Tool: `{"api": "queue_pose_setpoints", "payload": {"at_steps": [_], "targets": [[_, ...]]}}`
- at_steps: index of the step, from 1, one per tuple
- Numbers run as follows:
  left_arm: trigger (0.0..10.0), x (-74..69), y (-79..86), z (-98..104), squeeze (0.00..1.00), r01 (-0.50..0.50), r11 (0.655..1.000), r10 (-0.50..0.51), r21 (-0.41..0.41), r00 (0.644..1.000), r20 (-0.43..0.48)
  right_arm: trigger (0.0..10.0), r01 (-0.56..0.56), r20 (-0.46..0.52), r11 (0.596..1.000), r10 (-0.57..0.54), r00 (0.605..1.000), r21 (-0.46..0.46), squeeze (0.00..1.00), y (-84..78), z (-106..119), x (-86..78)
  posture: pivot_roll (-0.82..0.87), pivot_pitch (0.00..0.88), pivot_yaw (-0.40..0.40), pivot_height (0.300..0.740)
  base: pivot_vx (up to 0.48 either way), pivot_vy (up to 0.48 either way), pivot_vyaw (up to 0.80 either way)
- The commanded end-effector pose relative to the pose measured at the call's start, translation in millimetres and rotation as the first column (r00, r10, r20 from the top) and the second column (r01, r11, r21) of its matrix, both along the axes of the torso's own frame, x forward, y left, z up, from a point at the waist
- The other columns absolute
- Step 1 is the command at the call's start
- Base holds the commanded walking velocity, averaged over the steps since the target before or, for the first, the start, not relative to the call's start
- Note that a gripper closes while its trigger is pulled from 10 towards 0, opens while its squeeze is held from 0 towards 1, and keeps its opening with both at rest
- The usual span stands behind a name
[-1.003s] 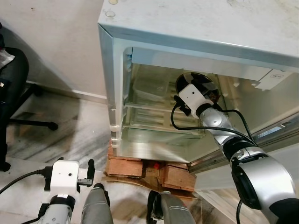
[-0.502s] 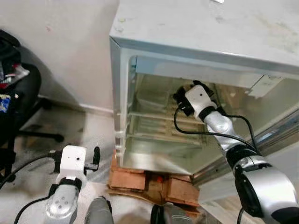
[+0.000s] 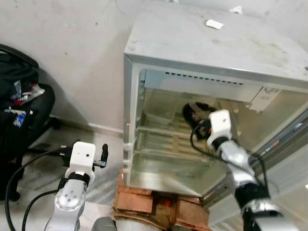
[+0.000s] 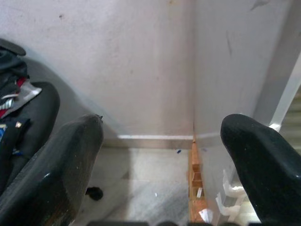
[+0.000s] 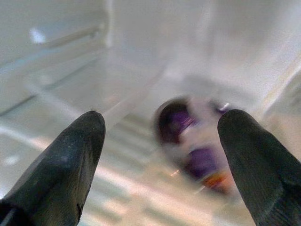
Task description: Restocking fridge
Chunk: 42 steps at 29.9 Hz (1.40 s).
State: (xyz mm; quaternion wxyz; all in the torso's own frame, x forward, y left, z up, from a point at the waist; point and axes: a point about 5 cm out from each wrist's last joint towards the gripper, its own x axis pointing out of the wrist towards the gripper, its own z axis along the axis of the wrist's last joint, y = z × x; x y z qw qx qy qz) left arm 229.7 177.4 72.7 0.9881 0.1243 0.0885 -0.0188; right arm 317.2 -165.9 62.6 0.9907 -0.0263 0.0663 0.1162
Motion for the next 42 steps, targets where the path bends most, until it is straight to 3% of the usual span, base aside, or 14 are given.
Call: {"api": "queue_pose_setpoints", "payload": {"at_steps": [1,4,8,13,26,29,34,40,42], "targets": [[10.0,-0.6,-1.0,-5,0.00,-0.001,1.000,0.001,-0.003,1.000,-0.015,10.0,0.043,0.016,0.998,-0.044,0.999,0.051,0.00,-6.4,8,0.7,0.12,0.000,-0.097,0.740,0.000,0.000,0.00],[10.0,-1.8,-1.3,-8,0.00,-0.007,1.000,0.007,-0.015,1.000,-0.026,10.0,0.037,0.003,0.997,-0.037,0.999,0.067,0.00,-3.5,4,-4.2,0.12,0.000,-0.101,0.740,0.000,0.000,0.00],[10.0,-4.7,-7.2,-17,0.00,0.027,0.999,-0.028,-0.018,0.998,-0.047,10.0,0.182,-0.119,0.976,-0.168,0.979,0.122,0.00,-9.9,-14,-21.0,0.11,0.000,-0.097,0.740,-0.184,0.000,0.00],[10.0,-4.0,-8.7,-21,0.00,0.041,0.999,-0.042,-0.019,0.998,-0.055,10.0,0.215,-0.159,0.965,-0.190,0.969,0.152,0.00,-7.7,-21,-25.8,0.10,0.000,-0.103,0.740,-0.252,0.000,0.00],[10.0,3.9,-10.4,-25,0.00,0.067,0.998,-0.068,-0.016,0.996,-0.050,10.0,0.210,-0.245,0.971,-0.177,0.953,0.115,0.00,-8.7,-37,-30.3,0.11,0.000,-0.121,0.740,-0.251,0.000,0.00],[10.0,8.5,-10.0,-24,0.00,0.077,0.997,-0.077,-0.011,0.996,-0.046,10.0,0.229,-0.230,0.971,-0.208,0.951,0.072,0.00,-7.0,-37,-28.5,0.11,0.000,-0.126,0.740,-0.285,0.000,0.00],[10.0,13.0,-7.9,-23,0.00,0.092,0.996,-0.092,0.005,0.995,-0.037,10.0,0.210,-0.178,0.974,-0.192,0.965,0.086,0.00,-4.1,-28,-23.1,0.11,0.000,-0.139,0.740,-0.352,0.000,0.00],[10.0,21.6,3.6,-29,0.00,0.072,0.997,-0.071,0.023,0.996,-0.051,10.0,0.202,-0.146,0.972,-0.184,0.972,0.119,0.00,1.4,-18,-14.7,0.08,0.000,-0.085,0.740,-0.152,0.000,0.00],[10.0,25.0,3.4,-28,0.00,0.072,0.997,-0.070,0.024,0.996,-0.048,10.0,0.235,-0.109,0.967,-0.224,0.968,0.096,0.00,-3.4,-14,-14.4,0.07,0.000,-0.073,0.740,-0.052,0.000,0.00]]}}
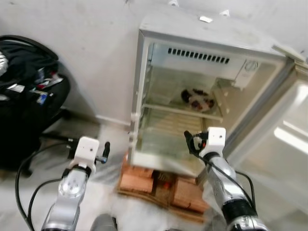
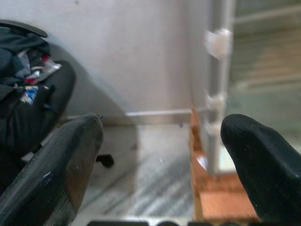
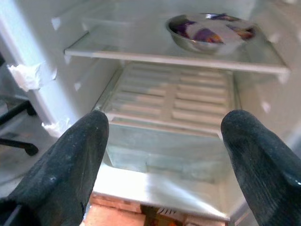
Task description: Restocking fridge
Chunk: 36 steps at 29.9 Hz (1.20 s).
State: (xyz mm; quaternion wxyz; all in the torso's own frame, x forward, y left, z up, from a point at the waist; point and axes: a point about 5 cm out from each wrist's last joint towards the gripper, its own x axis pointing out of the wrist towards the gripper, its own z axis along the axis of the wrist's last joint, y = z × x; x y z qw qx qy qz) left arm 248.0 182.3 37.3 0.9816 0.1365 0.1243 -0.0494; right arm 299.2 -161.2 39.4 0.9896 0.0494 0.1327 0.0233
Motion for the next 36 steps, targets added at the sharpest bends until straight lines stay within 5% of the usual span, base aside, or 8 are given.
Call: {"api": "queue_pose_setpoints", "payload": {"at_steps": [1,8,11,14,21,36], "targets": [[10.0,7.5,-2.0,7,0.00,0.017,1.000,-0.017,0.002,0.999,0.033,10.0,0.045,0.046,0.999,-0.044,0.998,-0.017,0.00,-9.6,9,3.2,0.07,0.000,-0.071,0.740,-0.349,0.000,0.00],[10.0,13.5,-4.9,16,0.00,-0.022,0.999,0.025,-0.032,0.996,0.085,10.0,0.074,0.076,0.997,-0.071,0.995,-0.031,0.00,-21.9,11,-3.2,0.06,0.000,-0.048,0.740,-0.199,0.000,0.00],[10.0,12.9,-9.7,28,0.00,-0.007,0.991,0.028,-0.137,0.988,0.154,10.0,0.154,0.060,0.987,-0.151,0.987,-0.050,0.00,-33.8,8,-6.8,0.05,0.000,-0.047,0.740,0.000,0.000,0.00],[10.0,12.0,-11.1,30,0.00,-0.014,0.993,0.034,-0.118,0.985,0.167,10.0,0.162,0.063,0.986,-0.159,0.985,-0.046,0.00,-35.7,9,-7.5,0.04,0.000,-0.051,0.740,0.000,0.000,-0.38],[10.0,9.1,-16.2,21,0.00,0.004,0.994,0.012,-0.112,0.990,0.143,10.0,0.079,0.061,0.996,-0.077,0.995,-0.040,0.00,-27.4,9,-8.2,0.05,0.000,-0.065,0.740,0.000,-0.094,-0.31],[10.0,3.3,-24.2,14,0.00,0.028,0.993,-0.015,-0.116,0.993,0.117,10.0,-0.040,-0.031,0.997,0.038,0.999,-0.072,0.00,-23.2,-1,-8.2,0.04,0.000,-0.079,0.740,0.000,-0.478,0.00]]}}
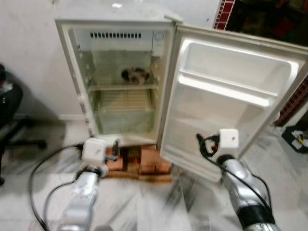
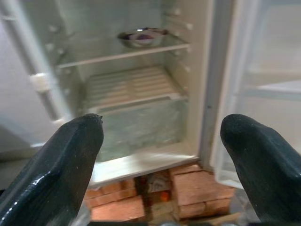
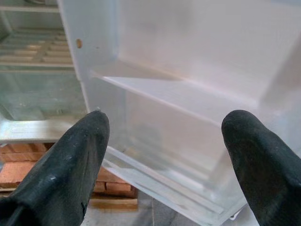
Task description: Restocking fridge
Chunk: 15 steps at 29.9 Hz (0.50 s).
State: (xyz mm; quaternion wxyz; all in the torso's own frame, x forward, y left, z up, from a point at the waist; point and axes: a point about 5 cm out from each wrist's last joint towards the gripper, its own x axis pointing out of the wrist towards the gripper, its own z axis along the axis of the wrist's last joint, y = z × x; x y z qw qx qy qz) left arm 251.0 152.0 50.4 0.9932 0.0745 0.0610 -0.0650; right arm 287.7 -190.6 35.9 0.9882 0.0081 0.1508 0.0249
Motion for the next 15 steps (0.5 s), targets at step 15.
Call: {"api": "queue_pose_setpoints", "payload": {"at_steps": [15], "targets": [[10.0,-1.8,10.9,-5,0.00,-0.021,0.998,0.023,0.062,0.999,-0.032,10.0,-0.105,0.030,0.988,0.102,0.994,0.117,0.00,19.9,6,3.5,0.05,0.000,-0.076,0.740,0.000,-0.457,0.00]]}}
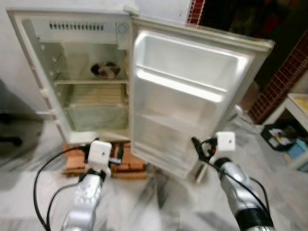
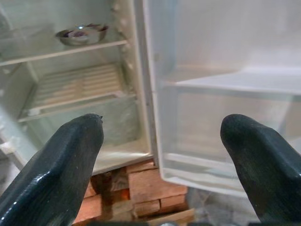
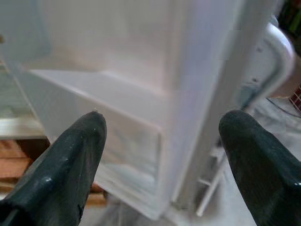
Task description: Restocking fridge
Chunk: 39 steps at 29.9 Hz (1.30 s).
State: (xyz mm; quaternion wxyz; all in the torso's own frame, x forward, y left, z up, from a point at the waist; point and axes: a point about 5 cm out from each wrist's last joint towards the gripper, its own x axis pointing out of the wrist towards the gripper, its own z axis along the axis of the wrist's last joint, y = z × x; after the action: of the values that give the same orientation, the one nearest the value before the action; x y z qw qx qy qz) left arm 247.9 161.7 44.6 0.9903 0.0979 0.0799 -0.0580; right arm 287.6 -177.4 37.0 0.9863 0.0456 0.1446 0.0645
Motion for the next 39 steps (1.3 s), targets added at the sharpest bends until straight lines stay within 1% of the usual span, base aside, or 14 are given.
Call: {"api": "queue_pose_setpoints", "payload": {"at_steps": [1,6,8,9,10,11,14,17,20,24,27,28,32,39], "targets": [[10.0,1.2,1.2,1,0.00,-0.009,1.000,0.009,0.014,1.000,-0.001,10.0,-0.049,0.016,0.998,0.048,0.999,0.045,0.00,7.6,6,4.1,0.05,0.000,-0.075,0.740,0.000,-0.480,0.00],[10.0,1.0,2.2,-1,0.00,-0.018,1.000,0.018,0.023,1.000,-0.011,10.0,-0.073,0.036,0.994,0.070,0.997,0.077,0.00,8.0,12,7.6,0.05,0.000,-0.075,0.740,0.000,-0.480,0.00],[10.0,0.6,4.3,-3,0.00,-0.042,0.999,0.042,0.010,0.999,-0.025,10.0,-0.055,0.052,0.995,0.050,0.997,0.082,0.00,5.7,15,9.6,0.05,0.000,-0.075,0.740,0.000,-0.471,0.00],[10.0,0.5,8.7,-2,0.00,-0.081,0.997,0.081,-0.017,0.996,-0.030,10.0,-0.021,0.075,0.994,0.013,0.997,0.111,0.00,2.8,18,10.9,0.06,0.000,-0.074,0.740,0.000,-0.465,0.00],[10.0,0.5,8.7,-2,0.00,-0.081,0.997,0.081,-0.017,0.996,-0.030,10.0,-0.021,0.075,0.994,0.013,0.997,0.111,0.00,2.8,18,10.9,0.06,0.000,-0.074,0.740,0.000,-0.465,0.00],[10.0,0.8,9.5,-1,0.00,-0.081,0.997,0.081,-0.016,0.997,-0.016,10.0,-0.012,0.079,0.993,0.003,0.997,0.120,0.00,2.1,19,10.8,0.06,0.000,-0.074,0.740,0.000,-0.450,0.00],[10.0,-0.7,16.5,9,0.00,-0.122,0.991,0.125,-0.053,0.991,0.055,10.0,0.039,0.102,0.991,-0.052,0.993,0.126,0.00,-2.5,20,7.6,0.06,0.000,-0.069,0.740,0.000,0.000,0.00],[10.0,-3.1,27.8,21,0.00,-0.210,0.977,0.213,-0.034,0.968,0.137,10.0,0.043,0.118,0.992,-0.057,0.991,0.116,0.00,-2.9,18,1.9,0.06,0.000,-0.060,0.740,0.000,0.000,0.00],[10.0,-4.3,27.2,27,0.00,-0.209,0.977,0.213,-0.046,0.966,0.146,10.0,0.037,0.149,0.994,-0.053,0.987,0.103,0.00,-0.4,20,-3.4,0.06,0.000,-0.058,0.740,0.000,0.000,0.23],[10.0,-5.1,24.8,24,0.00,-0.199,0.979,0.205,-0.054,0.970,0.133,10.0,0.026,0.159,0.995,-0.041,0.987,0.093,0.00,2.2,22,-5.0,0.06,0.000,-0.057,0.740,0.000,0.000,0.69],[10.0,-6.2,23.6,22,0.00,-0.188,0.981,0.194,-0.056,0.973,0.126,10.0,0.030,0.172,0.995,-0.045,0.984,0.092,0.00,-0.2,25,-6.2,0.05,0.000,-0.055,0.740,0.178,0.000,0.69],[10.0,-6.9,23.0,21,0.00,-0.183,0.981,0.189,-0.059,0.975,0.118,10.0,0.037,0.178,0.995,-0.053,0.983,0.092,0.00,-3.5,27,-6.1,0.05,0.000,-0.055,0.740,0.281,0.000,0.43],[10.0,-8.8,21.8,19,0.00,-0.180,0.982,0.185,-0.057,0.977,0.106,10.0,0.053,0.184,0.994,-0.070,0.980,0.093,0.00,-7.3,29,-5.4,0.05,0.000,-0.053,0.740,0.318,0.000,0.00],[10.0,-11.0,19.1,18,0.00,-0.171,0.983,0.177,-0.061,0.980,0.095,10.0,0.060,0.184,0.995,-0.075,0.980,0.086,0.00,-9.1,29,-6.1,0.06,0.000,-0.055,0.740,0.354,0.000,0.00]]}}
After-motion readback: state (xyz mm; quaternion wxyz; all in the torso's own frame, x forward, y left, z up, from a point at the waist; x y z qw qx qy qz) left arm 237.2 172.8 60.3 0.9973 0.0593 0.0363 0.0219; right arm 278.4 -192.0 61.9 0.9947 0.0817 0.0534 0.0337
